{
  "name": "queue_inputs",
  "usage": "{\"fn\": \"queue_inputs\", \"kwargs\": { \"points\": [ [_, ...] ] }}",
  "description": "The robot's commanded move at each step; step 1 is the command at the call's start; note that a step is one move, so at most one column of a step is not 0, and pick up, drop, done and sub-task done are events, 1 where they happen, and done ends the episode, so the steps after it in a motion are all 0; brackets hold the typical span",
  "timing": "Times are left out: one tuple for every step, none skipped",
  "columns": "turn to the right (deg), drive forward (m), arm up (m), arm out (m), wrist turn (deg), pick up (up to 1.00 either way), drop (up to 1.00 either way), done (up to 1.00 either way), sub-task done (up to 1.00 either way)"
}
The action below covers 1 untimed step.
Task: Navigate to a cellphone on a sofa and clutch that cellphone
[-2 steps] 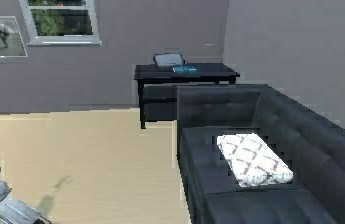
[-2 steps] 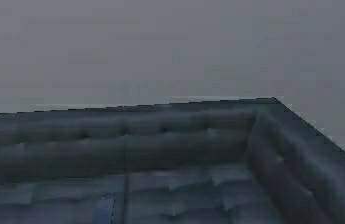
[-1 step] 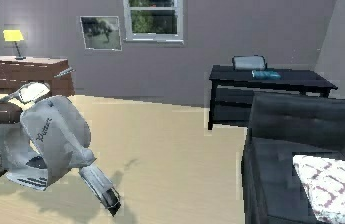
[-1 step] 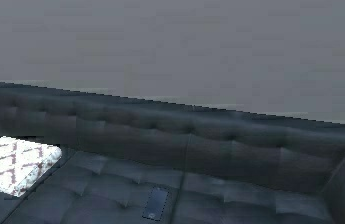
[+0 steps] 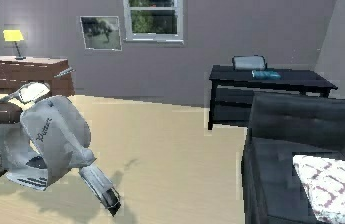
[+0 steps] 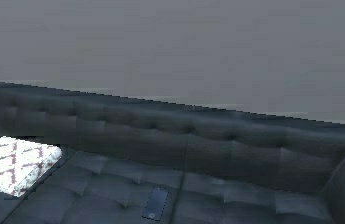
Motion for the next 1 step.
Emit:
{"fn": "queue_inputs", "kwargs": {
  "points": [
    [0.0, 0.00, 0.10, 0.00, 0.0, 0.00, 0.00, 0.00, 0.00]
  ]
}}
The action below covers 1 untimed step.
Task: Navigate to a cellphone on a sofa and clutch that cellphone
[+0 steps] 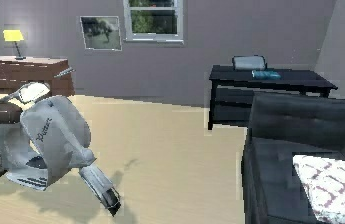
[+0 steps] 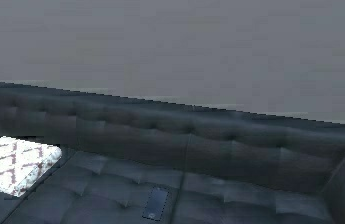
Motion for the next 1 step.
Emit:
{"fn": "queue_inputs", "kwargs": {
  "points": [
    [0.0, 0.00, 0.00, 0.26, 0.0, 0.00, 0.00, 0.00, 0.00]
  ]
}}
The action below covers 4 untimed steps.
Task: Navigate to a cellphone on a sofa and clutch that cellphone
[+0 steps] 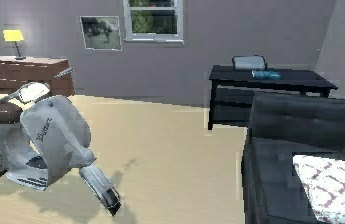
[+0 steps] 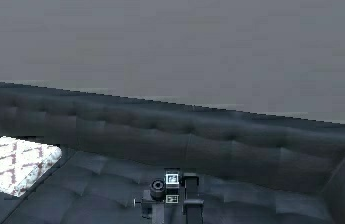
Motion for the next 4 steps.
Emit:
{"fn": "queue_inputs", "kwargs": {
  "points": [
    [0.0, 0.00, 0.00, 0.00, 45.0, 0.00, 0.00, 0.00, 0.00],
    [0.0, 0.00, 0.00, 0.00, 45.0, 0.00, 0.00, 0.00, 0.00],
    [0.0, 0.00, 0.00, 0.00, 45.0, 0.00, 0.00, 0.00, 0.00],
    [0.0, 0.00, 0.00, 0.00, 36.0, 0.00, 0.00, 0.00, 0.00]
  ]
}}
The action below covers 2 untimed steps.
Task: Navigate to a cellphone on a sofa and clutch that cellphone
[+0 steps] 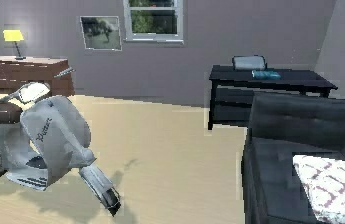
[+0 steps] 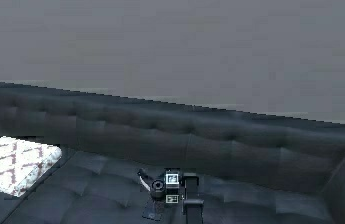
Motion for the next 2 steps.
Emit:
{"fn": "queue_inputs", "kwargs": {
  "points": [
    [0.0, 0.00, -0.30, 0.00, 0.0, 0.00, 0.00, 0.00, 0.00],
    [0.0, 0.00, 0.00, 0.00, 0.0, 1.00, 0.00, 0.00, 0.00]
  ]
}}
